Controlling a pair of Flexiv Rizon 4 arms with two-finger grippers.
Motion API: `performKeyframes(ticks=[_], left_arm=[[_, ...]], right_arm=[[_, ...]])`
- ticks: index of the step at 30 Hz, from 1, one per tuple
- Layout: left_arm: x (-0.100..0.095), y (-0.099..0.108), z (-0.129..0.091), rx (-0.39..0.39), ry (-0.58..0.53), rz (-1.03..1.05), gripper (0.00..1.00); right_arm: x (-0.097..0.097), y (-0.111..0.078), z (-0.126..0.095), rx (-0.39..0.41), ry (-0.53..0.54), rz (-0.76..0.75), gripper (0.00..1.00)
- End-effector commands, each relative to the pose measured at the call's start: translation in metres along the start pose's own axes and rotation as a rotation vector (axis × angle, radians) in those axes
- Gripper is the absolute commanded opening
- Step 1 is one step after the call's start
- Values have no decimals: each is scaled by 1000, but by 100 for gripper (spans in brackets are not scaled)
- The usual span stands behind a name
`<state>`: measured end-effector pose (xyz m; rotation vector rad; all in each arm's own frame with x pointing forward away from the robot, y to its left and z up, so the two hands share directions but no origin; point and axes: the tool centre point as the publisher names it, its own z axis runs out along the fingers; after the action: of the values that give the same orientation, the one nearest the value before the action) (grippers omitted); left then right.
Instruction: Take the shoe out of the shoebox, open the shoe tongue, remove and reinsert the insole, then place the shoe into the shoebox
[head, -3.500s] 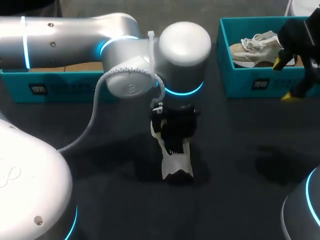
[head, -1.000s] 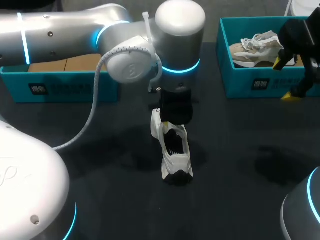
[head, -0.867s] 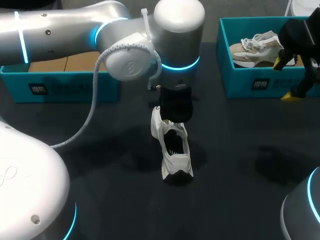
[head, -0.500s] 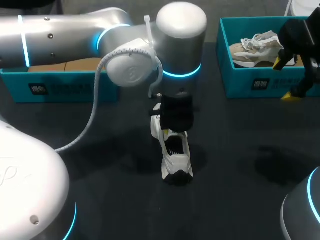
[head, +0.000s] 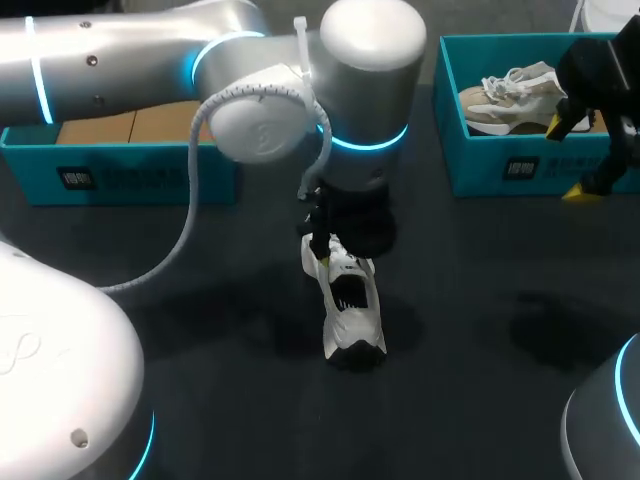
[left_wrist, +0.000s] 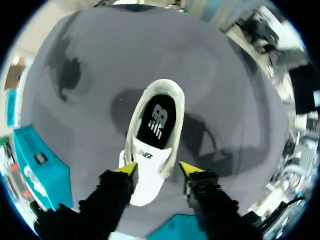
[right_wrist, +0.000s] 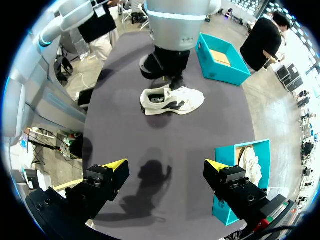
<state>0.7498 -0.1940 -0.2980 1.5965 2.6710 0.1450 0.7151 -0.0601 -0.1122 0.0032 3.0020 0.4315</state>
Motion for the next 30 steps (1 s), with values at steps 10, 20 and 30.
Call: performKeyframes(ticks=[10,20,30], left_arm=[[10,1,-9,16,-24,-57,100],[11,-14,-30,59,-98,-513,100],[28,-27,-31,126,-121,-900,100]], right_arm=[[-2,1,1,3,4,1,100],[-2,1,1,3,4,1,100],[-2,1,1,3,4,1,100]])
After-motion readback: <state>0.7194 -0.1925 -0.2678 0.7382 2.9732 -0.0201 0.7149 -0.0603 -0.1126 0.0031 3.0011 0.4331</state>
